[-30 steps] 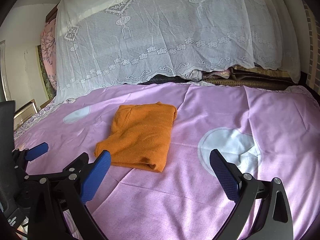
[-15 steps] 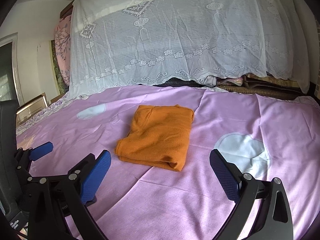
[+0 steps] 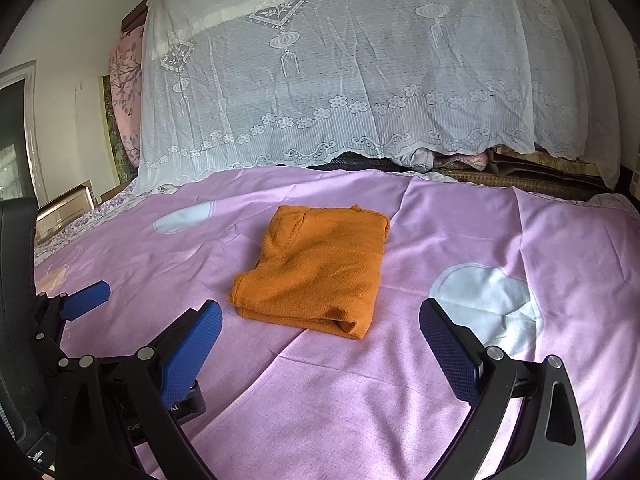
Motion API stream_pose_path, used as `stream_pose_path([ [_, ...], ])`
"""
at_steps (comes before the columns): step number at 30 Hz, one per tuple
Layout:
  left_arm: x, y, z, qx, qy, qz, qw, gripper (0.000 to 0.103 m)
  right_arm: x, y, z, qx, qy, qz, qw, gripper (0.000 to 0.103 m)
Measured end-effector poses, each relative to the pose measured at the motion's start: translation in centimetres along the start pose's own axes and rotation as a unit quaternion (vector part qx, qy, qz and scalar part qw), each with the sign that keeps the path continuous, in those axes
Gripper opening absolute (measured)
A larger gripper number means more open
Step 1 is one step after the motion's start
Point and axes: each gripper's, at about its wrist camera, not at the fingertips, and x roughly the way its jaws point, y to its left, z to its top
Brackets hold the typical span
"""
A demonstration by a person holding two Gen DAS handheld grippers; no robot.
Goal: Fold small clothes
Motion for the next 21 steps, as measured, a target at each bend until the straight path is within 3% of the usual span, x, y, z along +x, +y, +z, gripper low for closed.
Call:
stream_pose_path([
  [21, 0.5, 1.2, 0.2, -0.016, 0.005, 0.015, 0.9997, 0.099, 0.1, -0.8, 0.1, 0.007, 0.000, -0.011, 1.000, 0.100],
])
